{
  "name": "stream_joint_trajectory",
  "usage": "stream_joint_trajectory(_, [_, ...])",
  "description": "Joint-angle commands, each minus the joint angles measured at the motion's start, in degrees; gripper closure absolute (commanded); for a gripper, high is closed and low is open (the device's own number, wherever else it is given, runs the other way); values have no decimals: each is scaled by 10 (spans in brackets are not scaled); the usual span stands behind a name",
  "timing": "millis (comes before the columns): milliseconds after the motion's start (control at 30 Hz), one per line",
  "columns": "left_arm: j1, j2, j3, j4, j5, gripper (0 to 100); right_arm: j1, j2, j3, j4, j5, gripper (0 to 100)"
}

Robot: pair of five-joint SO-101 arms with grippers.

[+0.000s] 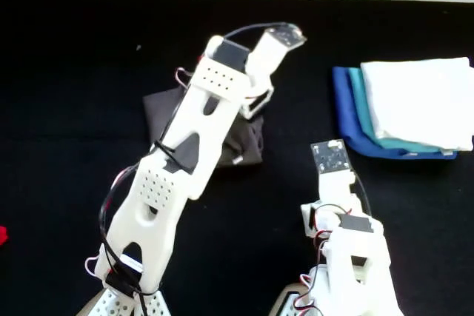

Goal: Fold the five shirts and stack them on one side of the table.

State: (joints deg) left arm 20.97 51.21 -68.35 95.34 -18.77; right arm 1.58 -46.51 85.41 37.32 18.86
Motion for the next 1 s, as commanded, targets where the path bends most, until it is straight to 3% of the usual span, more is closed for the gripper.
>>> stream_joint_trajectory(0, [10, -7, -95, 36, 5, 763, 6, -1, 7, -15, 3, 991])
stream_joint_trajectory(167, [-28, -7, -213, 57, 6, 772, 6, -1, 7, -15, 3, 991])
stream_joint_trajectory(233, [-56, -6, -212, 59, 6, 843, 6, -1, 7, -15, 3, 991])
stream_joint_trajectory(300, [-86, -6, -175, 59, 6, 987, 6, -1, 7, -15, 3, 991])
stream_joint_trajectory(333, [-99, -7, -145, 59, 6, 995, 6, -1, 7, -15, 3, 991])
stream_joint_trajectory(533, [-148, -7, 29, 59, 5, 992, 6, -1, 7, -15, 3, 991])
stream_joint_trajectory(967, [-107, -107, 245, 55, 4, 992, 6, -1, 8, -20, 3, 991])
